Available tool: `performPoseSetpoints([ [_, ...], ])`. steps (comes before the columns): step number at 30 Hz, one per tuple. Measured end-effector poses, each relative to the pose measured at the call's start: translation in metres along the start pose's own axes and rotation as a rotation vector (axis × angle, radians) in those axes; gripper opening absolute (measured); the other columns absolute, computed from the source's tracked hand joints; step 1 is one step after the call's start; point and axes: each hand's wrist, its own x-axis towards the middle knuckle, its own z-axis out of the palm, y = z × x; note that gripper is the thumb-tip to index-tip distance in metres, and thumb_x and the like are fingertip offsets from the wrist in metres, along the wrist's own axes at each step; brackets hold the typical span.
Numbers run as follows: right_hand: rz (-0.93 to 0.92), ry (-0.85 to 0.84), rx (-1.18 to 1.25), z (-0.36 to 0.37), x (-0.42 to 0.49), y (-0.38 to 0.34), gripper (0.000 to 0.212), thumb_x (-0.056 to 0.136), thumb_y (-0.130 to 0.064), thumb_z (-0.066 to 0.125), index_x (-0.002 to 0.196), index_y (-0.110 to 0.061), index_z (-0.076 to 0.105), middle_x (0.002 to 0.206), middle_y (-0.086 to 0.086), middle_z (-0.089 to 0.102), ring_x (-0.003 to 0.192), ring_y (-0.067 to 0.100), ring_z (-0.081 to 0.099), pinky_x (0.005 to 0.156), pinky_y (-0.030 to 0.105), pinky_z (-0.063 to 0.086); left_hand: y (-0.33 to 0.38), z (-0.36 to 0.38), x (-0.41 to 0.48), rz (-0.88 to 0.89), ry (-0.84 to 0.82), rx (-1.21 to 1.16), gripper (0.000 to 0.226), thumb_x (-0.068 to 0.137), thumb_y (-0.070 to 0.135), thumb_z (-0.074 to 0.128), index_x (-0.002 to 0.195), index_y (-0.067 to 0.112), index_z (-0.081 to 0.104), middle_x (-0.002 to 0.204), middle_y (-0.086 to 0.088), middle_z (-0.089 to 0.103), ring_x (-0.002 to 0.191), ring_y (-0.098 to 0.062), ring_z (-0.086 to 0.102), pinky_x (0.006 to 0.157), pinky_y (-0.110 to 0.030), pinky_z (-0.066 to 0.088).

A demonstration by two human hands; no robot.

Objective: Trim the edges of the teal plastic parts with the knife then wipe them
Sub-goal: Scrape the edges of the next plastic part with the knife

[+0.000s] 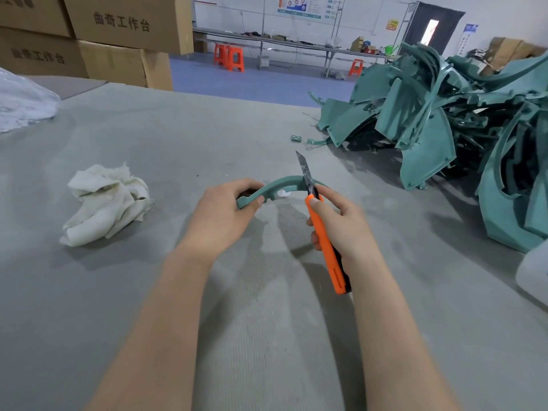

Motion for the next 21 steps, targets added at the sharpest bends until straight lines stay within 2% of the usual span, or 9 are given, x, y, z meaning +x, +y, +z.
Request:
performPoseSetpoints([
  [4,-0.013,-0.042,-0.022,0.002,-0.001,-0.002,0.023,0.094,-0.024,0.059,0.099,-0.046,0.062,0.073,0.006,0.061,0.044,0.015,0.051,0.046,0.025,0.045,-0.001,0.001,0.001,-0.008,0.008,-0.002,0.016,0.092,0.022,0.059,0.094,0.036,0.068,0.071,0.021,0.060,0.067,0.004,0.052,0.056,-0.009,0.036],
  [6,-0.026,-0.085,-0.013,0.003,-0.003,-0.002,0.023,0.093,-0.024,0.060,0.101,-0.045,0.065,0.072,0.005,0.062,0.045,0.015,0.052,0.047,0.026,0.046,-0.001,0.002,0.002,-0.009,0.016,0.015,0.015,0.092,0.022,0.059,0.097,0.033,0.069,0.073,0.021,0.061,0.072,-0.003,0.054,0.061,-0.011,0.037],
  [9,-0.061,-0.106,-0.010,0.008,-0.005,-0.002,0.024,0.093,-0.025,0.061,0.115,-0.033,0.064,0.074,0.004,0.064,0.046,0.015,0.054,0.049,0.026,0.048,-0.002,0.003,0.002,0.003,0.027,0.011,0.015,0.092,0.021,0.060,0.098,0.031,0.069,0.074,0.021,0.061,0.075,-0.006,0.055,0.064,-0.013,0.038],
  [11,-0.077,-0.045,-0.052,0.009,-0.004,-0.003,0.027,0.092,-0.023,0.063,0.119,-0.020,0.059,0.080,0.003,0.064,0.052,0.015,0.057,0.058,0.032,0.053,-0.002,0.003,0.002,0.003,0.026,-0.004,0.016,0.092,0.022,0.059,0.095,0.034,0.069,0.070,0.022,0.060,0.071,-0.001,0.053,0.060,-0.010,0.035],
  [13,-0.108,0.001,-0.112,0.008,-0.003,-0.003,0.022,0.092,-0.019,0.063,0.112,-0.012,0.060,0.081,0.002,0.063,0.062,0.017,0.062,0.075,0.042,0.057,-0.001,0.003,0.002,0.002,0.040,0.002,0.016,0.092,0.022,0.058,0.094,0.035,0.068,0.068,0.021,0.059,0.067,-0.002,0.051,0.059,-0.012,0.035],
  [15,-0.130,0.011,-0.098,0.006,-0.005,-0.004,0.013,0.091,-0.019,0.064,0.104,-0.016,0.060,0.085,-0.001,0.062,0.068,0.019,0.070,0.083,0.048,0.057,0.002,0.003,0.001,-0.004,0.097,0.016,0.017,0.093,0.021,0.057,0.100,0.032,0.069,0.073,0.018,0.062,0.071,-0.006,0.054,0.063,-0.019,0.038],
  [17,-0.167,0.014,-0.065,0.006,-0.008,-0.005,0.011,0.091,-0.024,0.064,0.098,-0.022,0.056,0.085,-0.003,0.062,0.065,0.018,0.071,0.079,0.047,0.058,0.004,0.001,0.001,-0.007,0.190,-0.015,0.019,0.094,0.020,0.056,0.104,0.030,0.069,0.083,0.012,0.067,0.080,-0.012,0.058,0.069,-0.022,0.041],
  [19,-0.264,0.038,-0.113,0.011,-0.010,-0.005,0.011,0.092,-0.030,0.063,0.100,-0.030,0.055,0.080,0.002,0.062,0.057,0.014,0.066,0.070,0.040,0.058,0.007,-0.002,0.001,-0.008,0.252,-0.042,0.020,0.093,0.018,0.056,0.103,0.030,0.069,0.085,0.013,0.067,0.081,-0.010,0.058,0.067,-0.018,0.040],
  [21,-0.382,0.055,-0.225,0.017,-0.009,-0.002,0.017,0.094,-0.034,0.058,0.111,-0.036,0.056,0.076,0.000,0.063,0.062,0.013,0.062,0.067,0.029,0.053,0.008,-0.003,0.000,-0.005,0.244,-0.036,0.020,0.094,0.018,0.056,0.104,0.028,0.069,0.089,0.012,0.069,0.085,-0.012,0.060,0.072,-0.023,0.044],
])
